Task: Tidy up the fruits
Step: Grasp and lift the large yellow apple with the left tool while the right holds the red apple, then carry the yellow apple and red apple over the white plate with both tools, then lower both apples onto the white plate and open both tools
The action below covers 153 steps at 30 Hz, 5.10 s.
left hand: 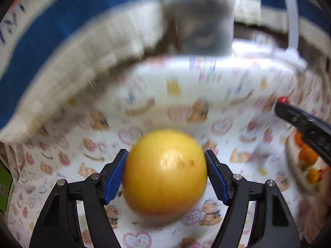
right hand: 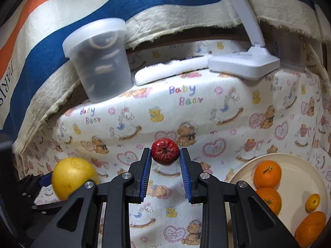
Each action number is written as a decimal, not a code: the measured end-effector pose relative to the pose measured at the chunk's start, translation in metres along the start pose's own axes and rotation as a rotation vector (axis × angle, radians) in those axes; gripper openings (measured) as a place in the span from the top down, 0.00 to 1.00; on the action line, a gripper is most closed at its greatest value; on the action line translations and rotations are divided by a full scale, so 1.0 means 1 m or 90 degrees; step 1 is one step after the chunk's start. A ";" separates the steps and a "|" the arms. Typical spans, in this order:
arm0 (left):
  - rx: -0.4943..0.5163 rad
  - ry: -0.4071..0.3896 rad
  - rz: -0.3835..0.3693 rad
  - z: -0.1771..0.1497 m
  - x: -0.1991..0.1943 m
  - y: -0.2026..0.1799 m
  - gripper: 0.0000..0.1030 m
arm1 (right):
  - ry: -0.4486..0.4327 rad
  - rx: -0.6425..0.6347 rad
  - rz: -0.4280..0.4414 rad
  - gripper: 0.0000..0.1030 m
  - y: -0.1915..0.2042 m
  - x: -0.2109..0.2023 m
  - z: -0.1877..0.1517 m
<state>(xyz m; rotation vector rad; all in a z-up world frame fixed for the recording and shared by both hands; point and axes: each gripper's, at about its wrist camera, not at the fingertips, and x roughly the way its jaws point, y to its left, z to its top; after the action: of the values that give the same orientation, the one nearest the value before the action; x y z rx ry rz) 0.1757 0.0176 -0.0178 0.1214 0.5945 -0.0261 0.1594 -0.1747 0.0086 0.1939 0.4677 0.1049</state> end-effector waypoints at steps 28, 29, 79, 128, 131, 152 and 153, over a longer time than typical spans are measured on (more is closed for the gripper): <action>0.010 0.121 -0.151 -0.037 -0.116 -0.038 0.35 | 0.038 -0.074 0.049 0.72 -0.039 -0.121 -0.031; 0.010 0.119 -0.158 -0.038 -0.117 -0.040 0.32 | 0.037 -0.073 0.051 0.72 -0.041 -0.126 -0.032; 0.061 0.143 -0.188 -0.005 -0.107 -0.170 0.16 | -0.040 0.044 -0.012 0.72 -0.133 -0.153 -0.006; 0.155 0.166 -0.284 0.011 -0.023 -0.316 0.14 | 0.034 0.254 -0.059 0.72 -0.234 -0.129 0.000; 0.144 0.135 -0.287 0.017 -0.033 -0.310 0.09 | 0.031 0.262 -0.059 0.72 -0.237 -0.131 0.001; 0.058 -0.064 -0.209 -0.006 -0.117 -0.165 0.03 | 0.078 0.138 0.031 0.72 -0.161 -0.123 -0.009; 0.053 -0.071 -0.202 -0.009 -0.119 -0.160 0.02 | 0.083 0.133 0.027 0.72 -0.157 -0.121 -0.011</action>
<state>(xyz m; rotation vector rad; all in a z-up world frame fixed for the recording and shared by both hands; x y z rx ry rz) 0.0627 -0.1409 0.0239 0.1055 0.4959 -0.3630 0.0553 -0.3437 0.0190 0.4035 0.6055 0.1108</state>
